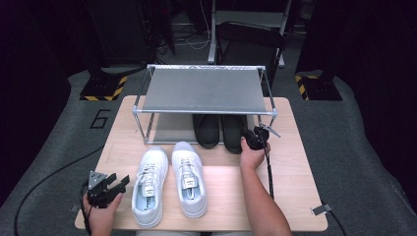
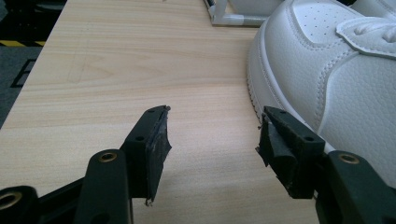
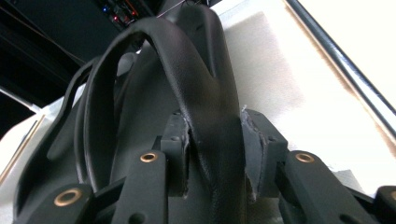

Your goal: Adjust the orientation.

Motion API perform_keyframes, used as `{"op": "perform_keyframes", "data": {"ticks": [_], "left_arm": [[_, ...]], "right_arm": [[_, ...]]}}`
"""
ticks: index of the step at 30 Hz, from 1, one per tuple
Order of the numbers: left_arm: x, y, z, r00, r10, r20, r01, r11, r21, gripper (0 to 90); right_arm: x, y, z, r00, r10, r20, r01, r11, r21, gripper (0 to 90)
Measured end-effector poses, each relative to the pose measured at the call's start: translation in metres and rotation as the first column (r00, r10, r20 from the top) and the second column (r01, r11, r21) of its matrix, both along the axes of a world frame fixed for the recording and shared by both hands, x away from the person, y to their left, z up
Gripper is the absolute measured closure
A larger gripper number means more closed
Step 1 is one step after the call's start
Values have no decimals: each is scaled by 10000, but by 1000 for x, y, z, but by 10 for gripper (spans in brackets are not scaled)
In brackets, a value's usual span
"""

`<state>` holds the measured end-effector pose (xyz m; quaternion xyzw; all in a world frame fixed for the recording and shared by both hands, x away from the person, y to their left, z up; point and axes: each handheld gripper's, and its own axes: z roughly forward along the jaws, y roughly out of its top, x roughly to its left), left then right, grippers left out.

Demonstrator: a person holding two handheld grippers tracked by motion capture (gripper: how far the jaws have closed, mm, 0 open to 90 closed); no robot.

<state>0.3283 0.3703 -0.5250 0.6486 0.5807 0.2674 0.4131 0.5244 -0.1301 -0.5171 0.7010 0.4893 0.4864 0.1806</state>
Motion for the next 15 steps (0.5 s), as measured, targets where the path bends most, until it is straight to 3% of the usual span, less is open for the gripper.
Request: {"op": "perform_keyframes", "data": {"ticks": [1, 5, 6, 9, 11, 15], "left_arm": [[0, -1, -1, 9999, 57, 100, -57, 10000, -9, 420], [1, -2, -1, 9999, 68, 140, -68, 10000, 3, 420], [0, -1, 0, 10000, -34, -23, 34, 10000, 73, 420], [0, -1, 0, 10000, -37, -22, 37, 10000, 50, 420], [0, -1, 0, 10000, -39, -26, 39, 10000, 49, 420], [1, -2, 0, 10000, -93, -31, 93, 10000, 6, 420]], "right_arm": [[1, 1, -1, 10000, 45, -4, -45, 9998, -206, 629], [1, 1, -2, 9999, 45, 95, -42, 9996, -267, 618], [0, 1, -2, 9999, 0, 138, 5, 9994, -354, 587], [-4, -1, -2, 9988, -54, 488, 85, 9979, -643, 559], [-5, -1, -2, 9989, -13, 476, 48, 9973, -734, 552], [-17, 1, 3, 9974, 303, 658, -221, 9923, -1219, 538]]}}
